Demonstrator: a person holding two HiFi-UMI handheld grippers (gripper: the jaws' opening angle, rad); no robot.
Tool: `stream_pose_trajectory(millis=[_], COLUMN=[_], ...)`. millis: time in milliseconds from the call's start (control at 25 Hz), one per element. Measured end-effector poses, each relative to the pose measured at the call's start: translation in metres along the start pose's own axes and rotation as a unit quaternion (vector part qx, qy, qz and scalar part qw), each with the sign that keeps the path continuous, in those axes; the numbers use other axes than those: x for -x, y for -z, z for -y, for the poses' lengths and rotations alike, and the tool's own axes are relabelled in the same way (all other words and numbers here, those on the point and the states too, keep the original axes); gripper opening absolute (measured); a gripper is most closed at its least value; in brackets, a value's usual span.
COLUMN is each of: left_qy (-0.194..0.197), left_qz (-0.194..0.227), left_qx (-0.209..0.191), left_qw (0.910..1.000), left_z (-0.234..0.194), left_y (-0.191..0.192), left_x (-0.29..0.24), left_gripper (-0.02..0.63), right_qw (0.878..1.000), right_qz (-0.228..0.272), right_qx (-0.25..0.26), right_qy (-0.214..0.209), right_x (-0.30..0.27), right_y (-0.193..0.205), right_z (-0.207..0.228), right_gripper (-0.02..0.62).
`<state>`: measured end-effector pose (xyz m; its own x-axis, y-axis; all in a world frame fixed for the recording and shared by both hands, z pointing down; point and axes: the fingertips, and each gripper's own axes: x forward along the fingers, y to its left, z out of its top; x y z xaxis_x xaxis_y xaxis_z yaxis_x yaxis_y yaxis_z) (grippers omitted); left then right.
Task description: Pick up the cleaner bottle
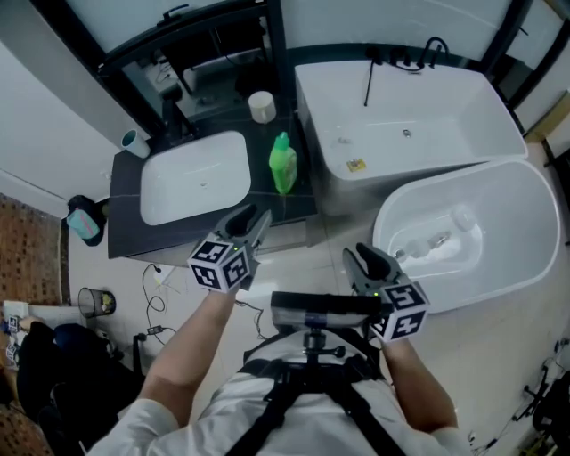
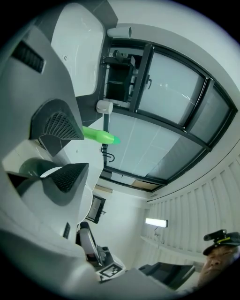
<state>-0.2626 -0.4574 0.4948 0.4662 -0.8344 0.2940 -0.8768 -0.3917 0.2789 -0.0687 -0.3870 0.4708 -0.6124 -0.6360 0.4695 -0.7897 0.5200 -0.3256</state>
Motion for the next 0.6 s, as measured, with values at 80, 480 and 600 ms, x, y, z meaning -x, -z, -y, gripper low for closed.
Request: stream_pose_trajectory(millis=[80, 480, 600], left_qy=[-0.003, -0.012, -0.011], left_qz=[0.003, -0.010, -0.018], left_qx=[-0.003, -0.022, -0.030], left_qw=[1.0000, 0.9996, 0.9993], left_z=[-0.005, -0.025, -0.028], left_y=[-0.002, -0.009, -0.011], left_x=[-0.007, -0.042, -0.053], left_gripper=[0.158, 0.158, 0.158], right_qw=[1.000, 0.999, 0.999], right_qz=[0.000, 0.005, 0.006], right_qx=[-0.002, -0.004, -0.007], right_qy=[0.002, 0.031, 0.039], right_x=[0.001, 0.011, 0.013], right_y=[0.000, 0.005, 0.006], right_z=[0.003, 0.026, 0.031], right_gripper=[0.130, 0.130, 0.130])
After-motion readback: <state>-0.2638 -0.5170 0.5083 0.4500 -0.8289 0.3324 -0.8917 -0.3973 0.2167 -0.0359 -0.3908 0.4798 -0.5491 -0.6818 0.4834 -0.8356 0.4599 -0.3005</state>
